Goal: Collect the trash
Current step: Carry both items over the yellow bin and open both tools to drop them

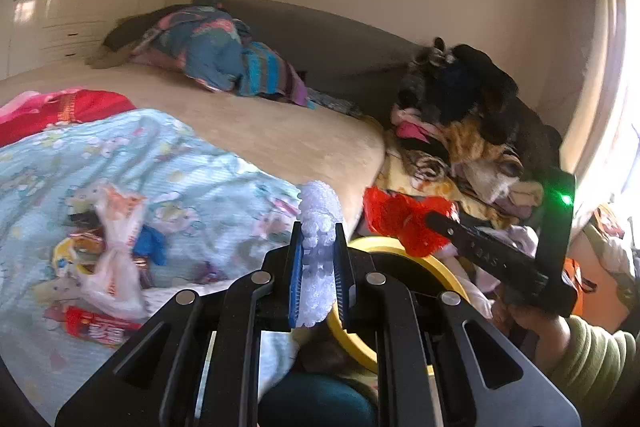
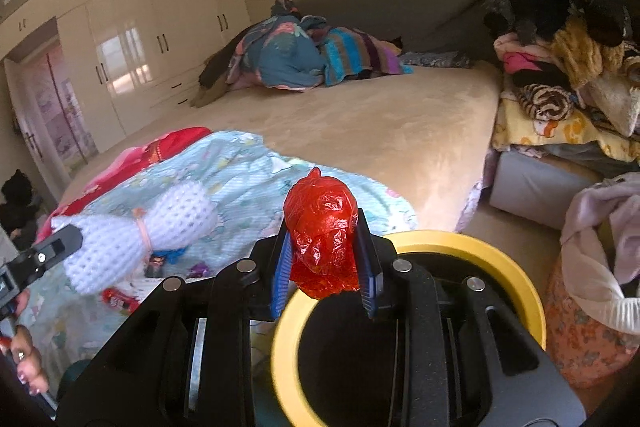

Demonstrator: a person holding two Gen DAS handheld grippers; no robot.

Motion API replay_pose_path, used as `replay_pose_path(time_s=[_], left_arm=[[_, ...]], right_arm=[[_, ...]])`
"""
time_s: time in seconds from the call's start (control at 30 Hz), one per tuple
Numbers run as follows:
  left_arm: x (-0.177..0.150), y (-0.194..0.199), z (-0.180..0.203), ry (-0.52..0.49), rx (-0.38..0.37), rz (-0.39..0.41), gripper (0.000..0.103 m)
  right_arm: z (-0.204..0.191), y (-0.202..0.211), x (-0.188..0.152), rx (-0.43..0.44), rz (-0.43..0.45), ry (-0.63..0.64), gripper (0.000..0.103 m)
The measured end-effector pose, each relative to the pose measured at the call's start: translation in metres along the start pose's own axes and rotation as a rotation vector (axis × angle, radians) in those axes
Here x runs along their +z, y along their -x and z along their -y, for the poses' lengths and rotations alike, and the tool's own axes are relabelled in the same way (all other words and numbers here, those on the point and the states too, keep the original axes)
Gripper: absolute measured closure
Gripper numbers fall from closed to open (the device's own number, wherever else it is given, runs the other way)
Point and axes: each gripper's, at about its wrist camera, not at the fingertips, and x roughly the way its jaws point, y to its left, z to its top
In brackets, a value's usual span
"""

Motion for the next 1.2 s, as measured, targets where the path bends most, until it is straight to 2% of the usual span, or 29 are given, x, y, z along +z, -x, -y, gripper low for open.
replay_pose_path(time_s=[0.57, 0.8, 1.0, 1.07, 1.13, 1.2], left_arm=[[-0.03, -0.045, 0.044, -0.08, -0.092, -0.15, 0.089], [-0.043, -0.072, 0.065, -0.13, -0.108, -0.225, 0.089], [-0.046, -0.091, 0.074, -0.162, -0.098, -0.254, 0.087], [-0.047, -0.097, 0.072, -0.154, -0.093, -0.256, 0.076], [-0.048, -0.099, 0.071, -0.15, -0.086, -0.244, 0.038], [-0.051, -0.098, 0.067, -0.143, -0.076, -0.235, 0.026]], right_arm=[[0.049, 0.01, -0.015, -0.069, -0.058, -0.021, 0.081], [0.07, 0.006, -0.027, -0.088, -0.104, -0.054, 0.081], [0.087, 0.003, -0.034, -0.101, -0.136, -0.096, 0.08], [0.09, 0.001, -0.037, -0.114, -0.147, -0.113, 0.064], [0.093, -0.001, -0.039, -0.12, -0.157, -0.128, 0.058], [0.095, -0.004, -0.042, -0.136, -0.169, -0.135, 0.056]])
